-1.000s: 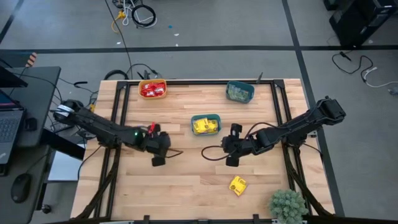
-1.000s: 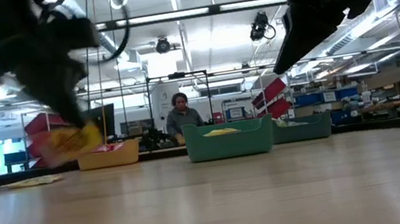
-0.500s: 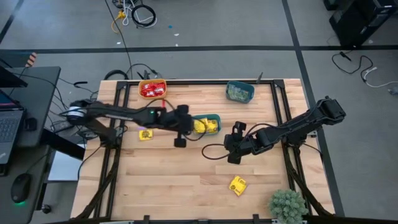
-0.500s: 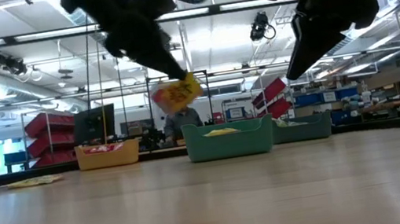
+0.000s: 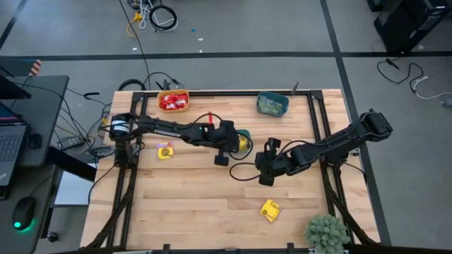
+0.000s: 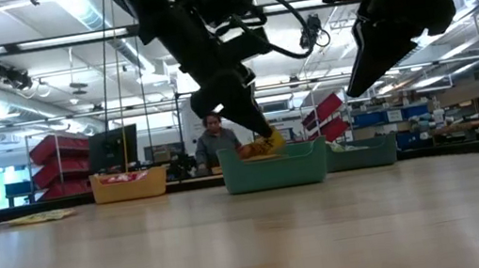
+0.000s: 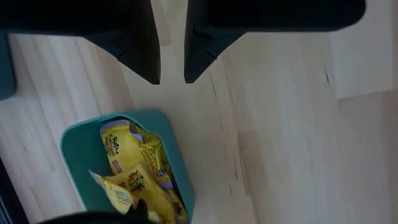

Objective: Sort candy
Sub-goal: Put the yellow candy into the green bin

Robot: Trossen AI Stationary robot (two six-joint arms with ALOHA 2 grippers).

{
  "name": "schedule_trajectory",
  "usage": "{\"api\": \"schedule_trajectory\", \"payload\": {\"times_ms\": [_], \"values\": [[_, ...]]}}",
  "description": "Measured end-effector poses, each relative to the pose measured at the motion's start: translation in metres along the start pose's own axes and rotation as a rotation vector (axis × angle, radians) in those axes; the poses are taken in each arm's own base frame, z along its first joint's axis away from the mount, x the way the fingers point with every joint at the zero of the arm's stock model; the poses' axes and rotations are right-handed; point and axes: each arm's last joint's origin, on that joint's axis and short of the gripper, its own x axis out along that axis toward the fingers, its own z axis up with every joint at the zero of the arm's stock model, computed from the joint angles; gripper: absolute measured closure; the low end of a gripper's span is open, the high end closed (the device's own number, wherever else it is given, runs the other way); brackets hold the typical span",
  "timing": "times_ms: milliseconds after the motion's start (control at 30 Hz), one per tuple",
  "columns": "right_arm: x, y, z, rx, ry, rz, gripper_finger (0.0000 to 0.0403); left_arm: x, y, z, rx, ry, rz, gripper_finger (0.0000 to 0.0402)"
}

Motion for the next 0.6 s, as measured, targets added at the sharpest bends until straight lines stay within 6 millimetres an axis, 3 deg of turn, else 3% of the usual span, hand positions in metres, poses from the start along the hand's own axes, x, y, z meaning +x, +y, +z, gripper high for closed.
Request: {"api": "schedule_trajectory", "payload": {"times_ms": [167,433,533,600], "values": [[0.000,0.000,0.000,0.007,0.000,0.003,0.0333,-0.001,0.001,0.002,-0.007,0.037,-0.008,0.0357],[-0.001,0.001,0.000,0.007,-0.005,0.004,0.0283,-0.022,0.008,0.016,-0.094,0.065,-0.045,0.0295],[-0.005,-0.001,0.000,0.003,-0.018,-0.013,0.0256,-0.024,0.005,0.015,-0.087,0.093,-0.090,0.0293],[-0.009,-0.003,-0.002,-0.008,-0.023,-0.054,0.0242,-0.025,-0.001,0.013,-0.077,0.093,-0.089,0.0312]]}}
